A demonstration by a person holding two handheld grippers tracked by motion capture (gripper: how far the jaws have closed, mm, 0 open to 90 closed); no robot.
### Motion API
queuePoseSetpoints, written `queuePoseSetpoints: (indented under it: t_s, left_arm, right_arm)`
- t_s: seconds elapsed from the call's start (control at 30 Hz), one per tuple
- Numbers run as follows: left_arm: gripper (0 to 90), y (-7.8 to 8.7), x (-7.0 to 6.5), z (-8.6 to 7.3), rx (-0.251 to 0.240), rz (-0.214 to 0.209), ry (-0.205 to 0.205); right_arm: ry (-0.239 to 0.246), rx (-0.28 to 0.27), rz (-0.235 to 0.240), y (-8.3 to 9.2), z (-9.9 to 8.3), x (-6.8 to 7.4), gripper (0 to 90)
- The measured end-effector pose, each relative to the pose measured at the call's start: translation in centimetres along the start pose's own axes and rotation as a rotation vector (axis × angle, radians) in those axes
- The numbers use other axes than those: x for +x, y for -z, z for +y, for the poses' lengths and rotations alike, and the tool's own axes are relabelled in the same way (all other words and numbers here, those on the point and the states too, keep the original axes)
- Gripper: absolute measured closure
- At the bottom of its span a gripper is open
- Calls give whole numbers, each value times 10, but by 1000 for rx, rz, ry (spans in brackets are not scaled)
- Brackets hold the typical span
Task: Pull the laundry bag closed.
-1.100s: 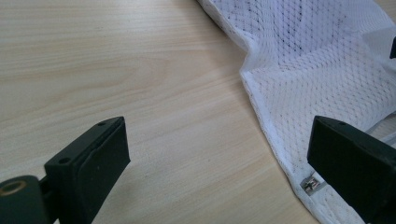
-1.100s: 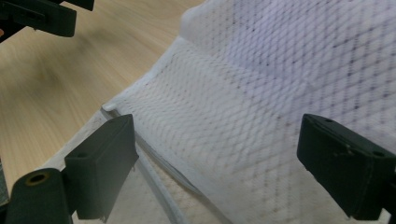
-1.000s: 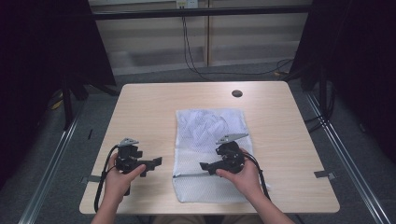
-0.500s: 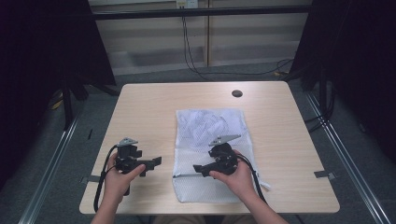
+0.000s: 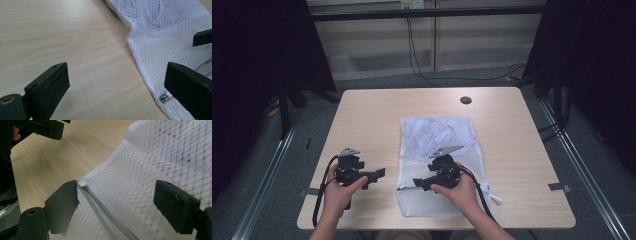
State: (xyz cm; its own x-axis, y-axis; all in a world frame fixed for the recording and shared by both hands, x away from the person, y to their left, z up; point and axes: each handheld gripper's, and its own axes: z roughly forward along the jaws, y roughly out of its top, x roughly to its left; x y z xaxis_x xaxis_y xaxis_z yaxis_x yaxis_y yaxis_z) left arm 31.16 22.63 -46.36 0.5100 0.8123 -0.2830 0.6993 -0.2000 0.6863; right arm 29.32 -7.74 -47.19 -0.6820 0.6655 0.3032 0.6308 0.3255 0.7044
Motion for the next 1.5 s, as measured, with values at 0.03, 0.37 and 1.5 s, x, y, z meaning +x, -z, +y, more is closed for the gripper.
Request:
queuePoseSetpoints:
  t_s: [0.03,0.37,1.5]
  left_arm:
    - [57,0,0,0,-3,1,0]
    - [57,0,1,0,-3,2,3]
    - [57,1,3,1,-13,9,15]
  right_arm:
    - [0,0,0,0,0,0,200]
    - [-8,-2,32,-5,1,2,239]
    - [-67,-7,124,-21,0,10,388]
